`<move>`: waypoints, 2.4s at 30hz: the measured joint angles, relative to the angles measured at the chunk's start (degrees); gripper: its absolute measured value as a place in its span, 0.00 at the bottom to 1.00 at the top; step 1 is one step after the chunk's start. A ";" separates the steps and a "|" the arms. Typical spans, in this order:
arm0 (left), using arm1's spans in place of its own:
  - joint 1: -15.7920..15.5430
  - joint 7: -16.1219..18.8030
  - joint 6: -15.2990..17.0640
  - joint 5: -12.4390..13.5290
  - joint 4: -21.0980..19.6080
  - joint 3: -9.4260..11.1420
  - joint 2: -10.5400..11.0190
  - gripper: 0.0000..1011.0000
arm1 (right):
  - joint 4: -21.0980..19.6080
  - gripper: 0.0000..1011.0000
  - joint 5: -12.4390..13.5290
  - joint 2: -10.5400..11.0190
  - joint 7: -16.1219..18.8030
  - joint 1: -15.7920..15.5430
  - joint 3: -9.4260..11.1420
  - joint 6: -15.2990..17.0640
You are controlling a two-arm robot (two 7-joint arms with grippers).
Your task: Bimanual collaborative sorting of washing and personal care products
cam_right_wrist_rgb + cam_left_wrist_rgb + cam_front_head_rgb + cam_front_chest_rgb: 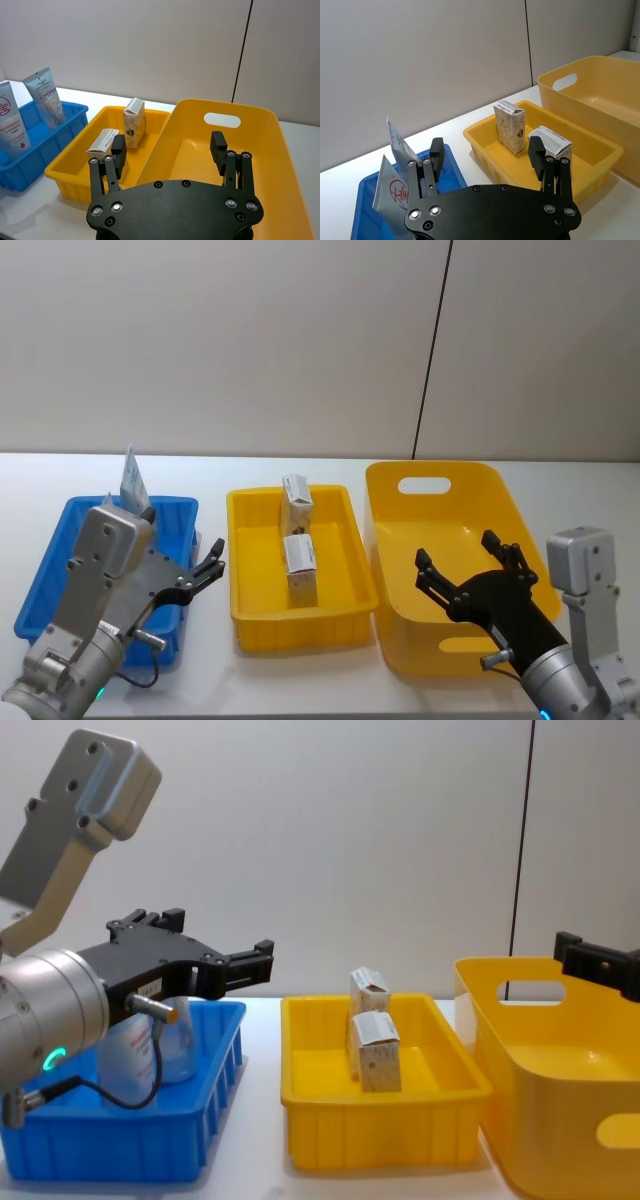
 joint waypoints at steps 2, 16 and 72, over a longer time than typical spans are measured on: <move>0.00 0.00 0.00 0.00 0.00 0.00 0.00 0.99 | 0.00 0.99 0.00 0.00 0.00 0.00 0.00 0.00; 0.00 0.00 0.00 0.00 0.00 0.00 0.00 0.99 | 0.00 0.99 0.00 0.00 0.00 0.00 0.00 0.00; 0.00 0.00 0.00 0.00 0.00 0.00 0.01 0.99 | 12.69 0.99 1.45 -5.53 6.81 18.63 -3.31 10.44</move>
